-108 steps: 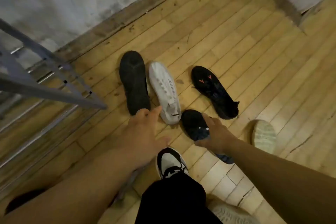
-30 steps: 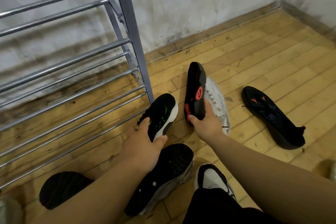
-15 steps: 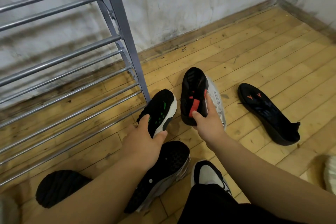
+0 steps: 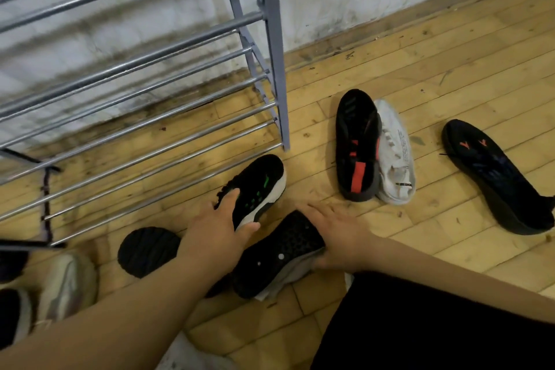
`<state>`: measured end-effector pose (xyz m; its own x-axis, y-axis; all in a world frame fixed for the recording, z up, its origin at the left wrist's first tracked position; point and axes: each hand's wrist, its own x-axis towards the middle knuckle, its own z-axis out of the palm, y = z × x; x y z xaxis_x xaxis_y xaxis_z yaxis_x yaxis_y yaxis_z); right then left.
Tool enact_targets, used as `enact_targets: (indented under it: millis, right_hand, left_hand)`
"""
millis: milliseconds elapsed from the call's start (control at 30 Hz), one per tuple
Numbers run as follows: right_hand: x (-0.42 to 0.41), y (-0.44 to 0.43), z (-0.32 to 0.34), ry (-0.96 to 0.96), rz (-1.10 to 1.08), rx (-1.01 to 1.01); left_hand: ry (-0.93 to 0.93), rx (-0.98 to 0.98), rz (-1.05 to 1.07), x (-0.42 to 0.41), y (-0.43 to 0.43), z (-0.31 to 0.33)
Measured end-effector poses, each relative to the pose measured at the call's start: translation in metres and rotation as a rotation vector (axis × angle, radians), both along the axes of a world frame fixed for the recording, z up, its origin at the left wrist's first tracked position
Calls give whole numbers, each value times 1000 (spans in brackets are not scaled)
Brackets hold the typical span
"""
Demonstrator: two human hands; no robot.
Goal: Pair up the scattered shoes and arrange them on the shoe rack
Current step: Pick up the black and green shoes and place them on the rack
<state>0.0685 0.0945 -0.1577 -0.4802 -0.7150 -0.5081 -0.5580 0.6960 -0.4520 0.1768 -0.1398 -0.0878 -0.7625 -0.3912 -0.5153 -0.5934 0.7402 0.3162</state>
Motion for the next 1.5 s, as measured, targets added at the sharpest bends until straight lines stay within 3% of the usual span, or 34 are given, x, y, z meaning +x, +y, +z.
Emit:
enact_targets:
  millis: [100,200,300,400,500,567,800,1000,1100,1233,1500]
  right_hand:
    - [-8,-3,-8,101,117,54]
    - [-21,-5,1,30,126,46]
    - [-34,-9,24,-176,-126,-69]
    - [-43,-15,50,-120,-452,-257]
    - [-40,-28,75,-79,-473,-193]
    - [-35,-40,91,-47,-354,-72]
    - [-2,-122,196,-105,359,152]
    - [62,-192,251,110,734,352]
    - [100,-220,221,159,791,443]
    - [139,-246,138,106,659,460]
    - [171,-234,41,232,320,343]
  left_hand:
    - [-35,-40,30,26,-17,-3]
    - [-46,-35,42,43,-30,1]
    - [-54,-7,25,55,-43,9]
    - [-60,-37,-10,65,-50,20]
    - [-54,-75,-7,77,-56,34]
    - [-69,-93,-20,86,-64,46]
    - [-257,-224,-253,121,-105,136]
    - [-443,-296,-383,172,-146,205]
    - [-502,-265,-434,196,-180,216]
    - [-491,-202,-350,237,-226,194]
    - [-189,11,226,329,-232,76]
